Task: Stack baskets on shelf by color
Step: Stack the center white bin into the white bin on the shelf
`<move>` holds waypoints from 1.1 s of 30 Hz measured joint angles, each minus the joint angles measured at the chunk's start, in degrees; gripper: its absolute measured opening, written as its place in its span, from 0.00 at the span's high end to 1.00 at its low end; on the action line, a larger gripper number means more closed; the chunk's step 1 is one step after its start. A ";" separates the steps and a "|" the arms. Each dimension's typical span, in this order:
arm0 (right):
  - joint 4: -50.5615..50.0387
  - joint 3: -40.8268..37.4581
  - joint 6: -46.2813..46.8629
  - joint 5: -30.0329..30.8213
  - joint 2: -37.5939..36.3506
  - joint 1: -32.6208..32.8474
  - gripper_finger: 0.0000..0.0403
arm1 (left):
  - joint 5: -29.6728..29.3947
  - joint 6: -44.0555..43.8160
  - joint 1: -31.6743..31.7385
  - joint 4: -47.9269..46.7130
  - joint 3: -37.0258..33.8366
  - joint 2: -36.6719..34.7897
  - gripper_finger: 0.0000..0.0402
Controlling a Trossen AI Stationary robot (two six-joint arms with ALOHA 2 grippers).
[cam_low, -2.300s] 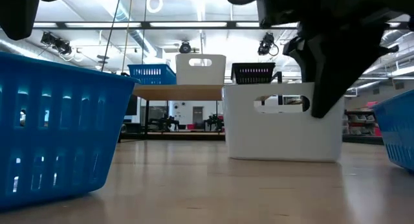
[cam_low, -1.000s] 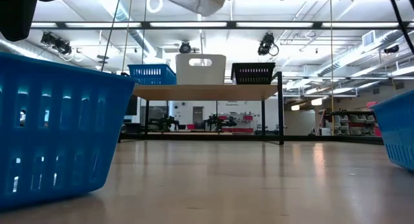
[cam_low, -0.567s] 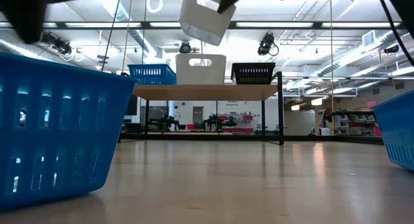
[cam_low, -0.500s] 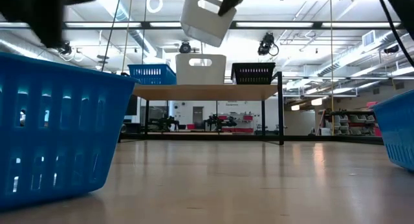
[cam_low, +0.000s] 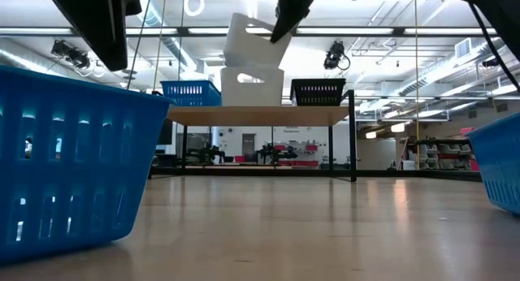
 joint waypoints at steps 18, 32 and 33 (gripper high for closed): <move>-2.68 0.00 3.55 -2.23 1.13 -2.65 0.78 | 0.00 -0.86 0.05 0.53 0.00 0.00 0.57; -4.31 0.00 6.01 -7.18 1.17 -1.56 0.70 | -0.44 -1.17 0.05 0.66 0.00 0.00 0.57; -4.49 0.00 6.19 -7.18 1.17 -1.42 0.70 | -0.44 -1.17 0.05 0.64 0.00 0.00 0.57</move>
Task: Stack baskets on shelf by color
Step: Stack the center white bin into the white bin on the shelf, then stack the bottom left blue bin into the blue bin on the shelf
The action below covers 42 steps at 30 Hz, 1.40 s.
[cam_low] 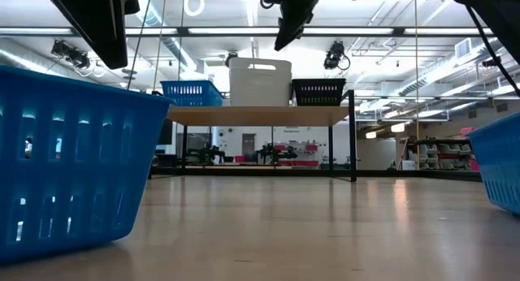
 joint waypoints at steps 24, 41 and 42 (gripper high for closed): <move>-10.46 -0.27 12.39 -0.42 -2.84 11.92 0.71 | 11.71 17.68 -9.55 0.33 -0.04 0.00 0.57; 9.68 -28.10 21.48 -0.39 -2.79 26.15 0.71 | 10.99 13.09 -12.57 4.62 -0.04 0.00 0.57; 12.07 -29.77 22.02 -0.41 -2.85 27.17 0.71 | 10.74 13.08 -12.91 4.37 -0.04 0.00 0.57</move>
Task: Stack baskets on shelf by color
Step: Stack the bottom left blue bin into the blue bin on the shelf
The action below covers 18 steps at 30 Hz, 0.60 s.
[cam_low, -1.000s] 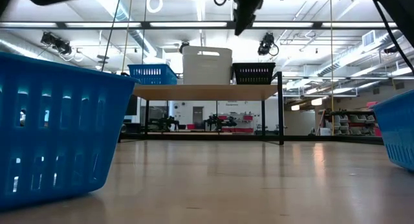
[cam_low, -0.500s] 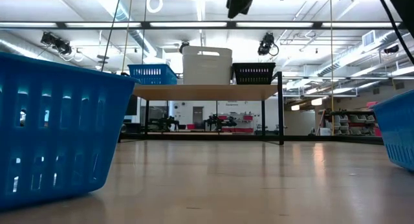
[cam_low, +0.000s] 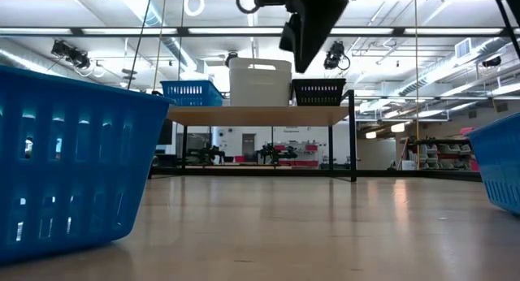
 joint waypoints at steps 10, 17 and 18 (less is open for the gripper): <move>26.65 -14.43 3.61 3.62 -0.03 8.56 0.71 | -2.31 -1.21 -0.31 -0.37 0.00 0.00 0.57; 48.90 -22.80 5.17 6.53 -0.12 12.23 0.71 | -2.43 -3.12 -0.57 -0.56 0.00 0.00 0.57; 51.65 -24.05 5.64 6.55 -0.12 12.68 0.71 | -2.82 -3.53 -0.78 -0.79 0.00 0.00 0.57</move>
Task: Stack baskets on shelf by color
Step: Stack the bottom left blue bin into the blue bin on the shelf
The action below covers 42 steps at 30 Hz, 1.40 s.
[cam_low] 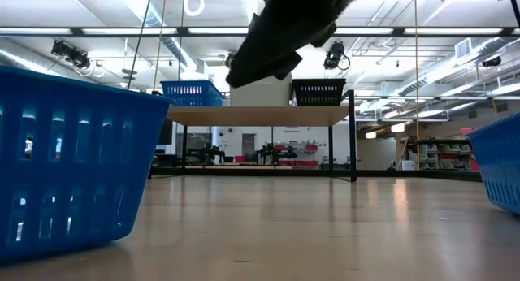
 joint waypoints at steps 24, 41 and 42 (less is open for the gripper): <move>27.96 -15.23 6.83 3.45 0.00 8.16 0.72 | -1.17 16.10 -0.82 -2.16 0.09 5.07 0.57; 31.99 -15.23 7.75 8.07 0.00 7.76 0.72 | 0.87 21.27 0.27 -7.88 0.07 6.93 0.57; 32.12 -15.23 7.80 8.08 0.00 7.83 0.72 | 1.24 22.21 0.18 -7.86 0.07 7.44 0.57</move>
